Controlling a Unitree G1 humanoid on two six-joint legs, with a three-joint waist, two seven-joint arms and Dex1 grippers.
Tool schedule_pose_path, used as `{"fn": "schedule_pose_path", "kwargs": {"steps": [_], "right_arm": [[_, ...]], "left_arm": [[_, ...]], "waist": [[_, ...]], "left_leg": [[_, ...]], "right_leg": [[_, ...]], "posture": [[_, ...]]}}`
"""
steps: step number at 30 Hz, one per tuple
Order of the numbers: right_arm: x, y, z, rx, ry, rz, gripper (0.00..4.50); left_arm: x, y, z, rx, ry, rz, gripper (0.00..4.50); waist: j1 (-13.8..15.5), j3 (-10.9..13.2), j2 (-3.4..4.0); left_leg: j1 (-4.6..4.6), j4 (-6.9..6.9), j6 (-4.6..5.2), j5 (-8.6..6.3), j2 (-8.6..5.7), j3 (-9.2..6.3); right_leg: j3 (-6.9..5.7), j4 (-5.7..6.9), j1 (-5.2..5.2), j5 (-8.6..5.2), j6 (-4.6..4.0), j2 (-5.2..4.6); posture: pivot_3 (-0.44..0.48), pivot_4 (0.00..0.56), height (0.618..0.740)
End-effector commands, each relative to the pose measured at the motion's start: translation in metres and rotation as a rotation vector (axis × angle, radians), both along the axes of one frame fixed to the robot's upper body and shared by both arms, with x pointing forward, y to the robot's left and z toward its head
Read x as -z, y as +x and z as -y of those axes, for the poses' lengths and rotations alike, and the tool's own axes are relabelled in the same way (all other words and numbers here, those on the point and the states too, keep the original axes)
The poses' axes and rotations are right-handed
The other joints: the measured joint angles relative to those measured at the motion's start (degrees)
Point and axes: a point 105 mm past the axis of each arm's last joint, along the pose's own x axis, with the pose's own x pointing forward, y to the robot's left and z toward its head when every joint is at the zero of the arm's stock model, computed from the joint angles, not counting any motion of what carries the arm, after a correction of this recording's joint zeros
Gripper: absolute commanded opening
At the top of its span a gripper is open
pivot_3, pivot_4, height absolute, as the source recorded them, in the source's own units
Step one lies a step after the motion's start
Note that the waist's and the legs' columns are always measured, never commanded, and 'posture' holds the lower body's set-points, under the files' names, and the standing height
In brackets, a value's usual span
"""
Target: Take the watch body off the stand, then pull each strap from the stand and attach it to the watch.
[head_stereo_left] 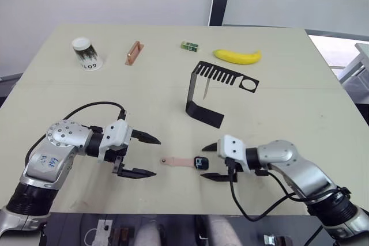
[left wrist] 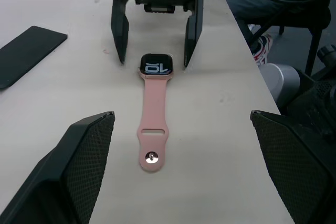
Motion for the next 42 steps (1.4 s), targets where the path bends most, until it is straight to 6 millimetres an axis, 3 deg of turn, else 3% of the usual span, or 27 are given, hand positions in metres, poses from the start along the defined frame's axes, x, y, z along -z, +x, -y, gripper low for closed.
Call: {"fn": "schedule_pose_path", "kwargs": {"steps": [1, 6, 11, 15, 17, 24, 27, 31, 34, 36, 41, 42], "right_arm": [[-0.035, -0.016, 0.025, 0.056, 0.076, 0.049, 4.48], [-0.053, -0.038, 0.091, 0.389, 0.182, 0.049, 4.48], [-0.055, -0.065, 0.145, 0.706, 0.288, 0.053, 4.48], [-0.053, -0.073, 0.161, 0.826, 0.356, 0.056, 4.48], [-0.053, -0.067, 0.157, 0.824, 0.372, 0.065, 4.48], [-0.054, -0.032, 0.113, 0.692, 0.430, 0.050, 4.48], [-0.050, -0.009, 0.083, 0.639, 0.465, 0.012, 4.48], [-0.037, 0.029, 0.053, 0.645, 0.411, 0.040, 4.48], [-0.034, 0.060, 0.026, 0.646, 0.465, 0.042, 3.60], [-0.033, 0.075, 0.014, 0.640, 0.465, 0.055, 2.63], [-0.024, 0.101, 0.006, 0.664, 0.429, 0.059, 0.10], [-0.021, 0.104, 0.007, 0.674, 0.418, 0.058, 0.04]], "left_arm": [[-0.008, 0.005, -0.012, -0.117, -0.080, -0.027, 4.50], [-0.019, 0.021, -0.051, -0.425, -0.254, -0.132, 4.50], [-0.029, 0.030, -0.090, -0.669, -0.411, -0.181, 4.50], [-0.024, 0.033, -0.101, -0.716, -0.414, -0.177, 4.50], [-0.024, 0.033, -0.093, -0.676, -0.391, -0.163, 4.50], [-0.043, 0.019, -0.025, -0.414, -0.358, -0.079, 4.50], [-0.048, 0.010, 0.004, -0.330, -0.374, -0.052, 4.50], [-0.053, 0.005, 0.026, -0.264, -0.380, -0.014, 4.50], [-0.059, 0.010, 0.033, -0.272, -0.405, 0.025, 4.50], [-0.059, 0.011, 0.034, -0.275, -0.405, 0.032, 4.50], [-0.053, 0.011, 0.037, -0.275, -0.386, 0.032, 4.50], [-0.052, 0.011, 0.037, -0.275, -0.382, 0.033, 4.50]], "waist": [[0.1, 0.0, 0.00], [0.3, 0.0, -0.06], [-0.2, 0.0, -0.11], [-0.3, 0.0, -0.11], [-0.3, -0.1, -0.12], [-0.1, -0.1, -0.13], [-0.2, -0.1, -0.12], [-0.6, -0.1, -0.13], [-0.6, 0.0, -0.10], [-0.8, 0.0, -0.10], [-0.7, 0.0, -0.08], [-0.7, 0.0, -0.08]], "left_leg": [[0.00, -0.01, -0.02, -0.02, 0.00, -0.02], [0.11, -0.03, -0.03, -0.06, 0.02, -0.13], [0.36, -0.12, -0.07, -0.07, 0.02, -0.07], [0.44, -0.17, -0.13, -0.06, 0.02, -0.01], [0.43, -0.15, -0.14, -0.07, 0.01, 0.03], [0.41, -0.14, -0.16, -0.07, -0.01, 0.01], [0.41, -0.13, -0.16, -0.06, -0.01, 0.04], [0.42, -0.05, -0.22, -0.02, -0.01, 0.05], [0.38, -0.05, -0.24, 0.00, 0.00, 0.03], [0.36, -0.05, -0.24, 0.01, 0.00, 0.06], [0.33, -0.05, -0.22, 0.00, 0.01, 0.04], [0.33, -0.04, -0.22, 0.00, 0.01, 0.04]], "right_leg": [[-0.01, 0.00, 0.00, 0.00, 0.00, 0.00], [-0.04, -0.04, 0.16, -0.01, 0.01, -0.01], [0.05, 0.00, 0.33, -0.01, 0.00, 0.00], [0.09, 0.02, 0.33, -0.03, -0.04, 0.02], [0.11, 0.01, 0.33, -0.03, -0.04, 0.01], [0.11, 0.03, 0.31, -0.03, -0.04, 0.02], [0.15, 0.04, 0.30, -0.03, -0.04, 0.03], [0.20, 0.10, 0.29, -0.03, -0.05, 0.08], [0.18, 0.12, 0.25, -0.05, -0.07, 0.12], [0.19, 0.14, 0.20, -0.05, -0.07, 0.11], [0.16, 0.15, 0.17, -0.05, -0.07, 0.07], [0.15, 0.14, 0.18, -0.05, -0.07, 0.07]], "posture": [[0.000, 0.150, 0.740], [0.000, 0.150, 0.740], [0.000, 0.150, 0.740], [0.000, 0.150, 0.740], [0.000, 0.150, 0.740], [0.000, 0.150, 0.740], [0.000, 0.150, 0.740], [0.000, 0.150, 0.740], [0.000, 0.150, 0.740], [0.000, 0.150, 0.740], [0.000, 0.150, 0.740], [0.000, 0.150, 0.740]]}}
